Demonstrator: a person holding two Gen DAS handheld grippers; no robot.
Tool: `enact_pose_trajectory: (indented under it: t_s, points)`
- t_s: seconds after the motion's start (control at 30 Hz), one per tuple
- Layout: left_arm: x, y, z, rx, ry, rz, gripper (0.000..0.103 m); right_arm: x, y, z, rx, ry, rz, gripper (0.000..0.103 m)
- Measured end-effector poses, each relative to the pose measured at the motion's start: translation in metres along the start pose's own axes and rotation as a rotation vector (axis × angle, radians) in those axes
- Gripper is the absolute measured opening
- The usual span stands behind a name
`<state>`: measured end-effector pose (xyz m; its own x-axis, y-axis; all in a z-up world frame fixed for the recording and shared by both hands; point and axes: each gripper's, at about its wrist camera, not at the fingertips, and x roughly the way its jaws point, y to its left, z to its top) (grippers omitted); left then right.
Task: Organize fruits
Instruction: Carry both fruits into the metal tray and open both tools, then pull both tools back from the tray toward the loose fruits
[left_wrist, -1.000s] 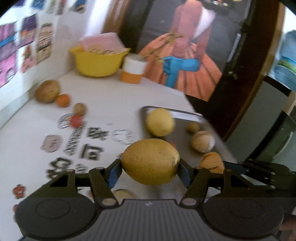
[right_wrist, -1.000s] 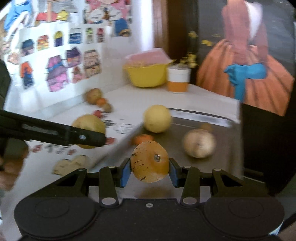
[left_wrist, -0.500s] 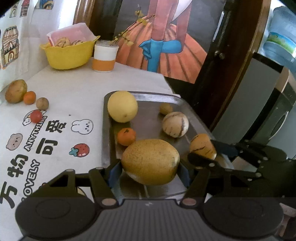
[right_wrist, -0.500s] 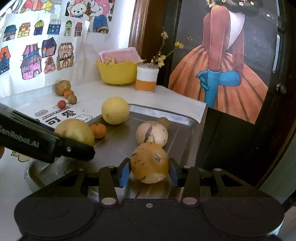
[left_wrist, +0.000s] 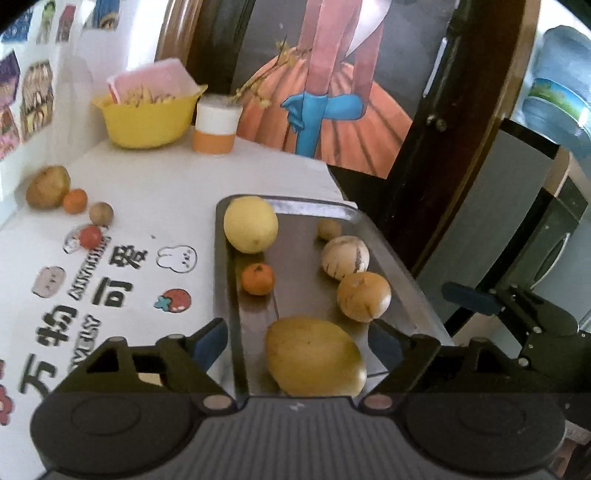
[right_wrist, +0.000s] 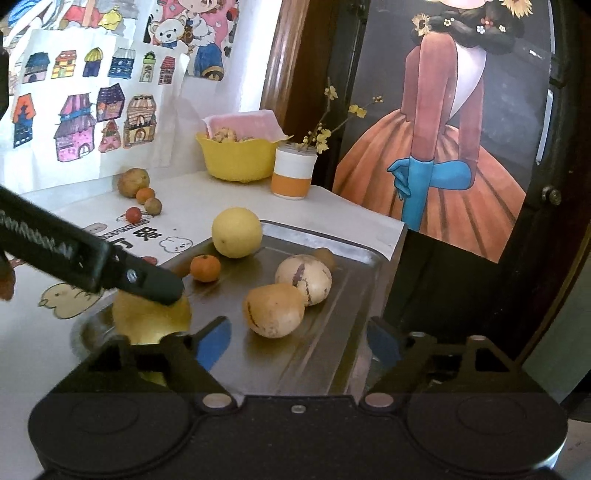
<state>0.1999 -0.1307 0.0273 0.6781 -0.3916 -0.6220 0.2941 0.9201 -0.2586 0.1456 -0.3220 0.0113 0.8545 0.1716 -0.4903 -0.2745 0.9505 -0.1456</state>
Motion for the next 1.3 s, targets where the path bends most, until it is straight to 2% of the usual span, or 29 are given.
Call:
enact_pose_trajectory:
  t_s: [0.07, 0.17, 0.3, 0.47, 0.6, 0.7, 0.83, 0.97, 1.13, 1.3]
  points:
    - [-0.012, 0.004, -0.003, 0.004, -0.009, 0.003, 0.092, -0.011, 0.002, 0.000, 0.012, 0.003, 0.012, 0.097]
    - [-0.031, 0.014, -0.010, -0.003, -0.018, 0.019, 0.098, -0.029, 0.009, 0.001, 0.035, 0.023, 0.039, 0.102]
    - [-0.056, 0.034, -0.024, -0.014, -0.007, 0.052, 0.102, -0.050, 0.026, 0.001, 0.040, 0.076, 0.104, 0.102]
    - [-0.086, 0.068, -0.045, -0.027, 0.033, 0.128, 0.102, -0.065, 0.058, 0.001, 0.009, 0.149, 0.182, 0.102]
    - [-0.103, 0.103, -0.053, -0.055, 0.084, 0.213, 0.102, -0.062, 0.091, 0.005, -0.026, 0.228, 0.306, 0.102]
    - [-0.111, 0.129, -0.048, -0.081, 0.094, 0.279, 0.102, -0.052, 0.118, 0.017, -0.072, 0.258, 0.394, 0.102]
    - [-0.112, 0.157, -0.032, -0.110, 0.076, 0.328, 0.102, -0.031, 0.143, 0.048, -0.146, 0.243, 0.431, 0.102]
    - [-0.106, 0.171, -0.016, -0.111, 0.046, 0.342, 0.102, -0.001, 0.141, 0.094, -0.147, 0.218, 0.423, 0.102]
    - [-0.081, 0.177, 0.002, -0.082, 0.023, 0.335, 0.102, 0.059, 0.125, 0.150, -0.076, 0.220, 0.388, 0.102]
    - [-0.046, 0.169, 0.023, -0.034, 0.011, 0.297, 0.102, 0.145, 0.112, 0.178, 0.053, 0.317, 0.393, 0.099]
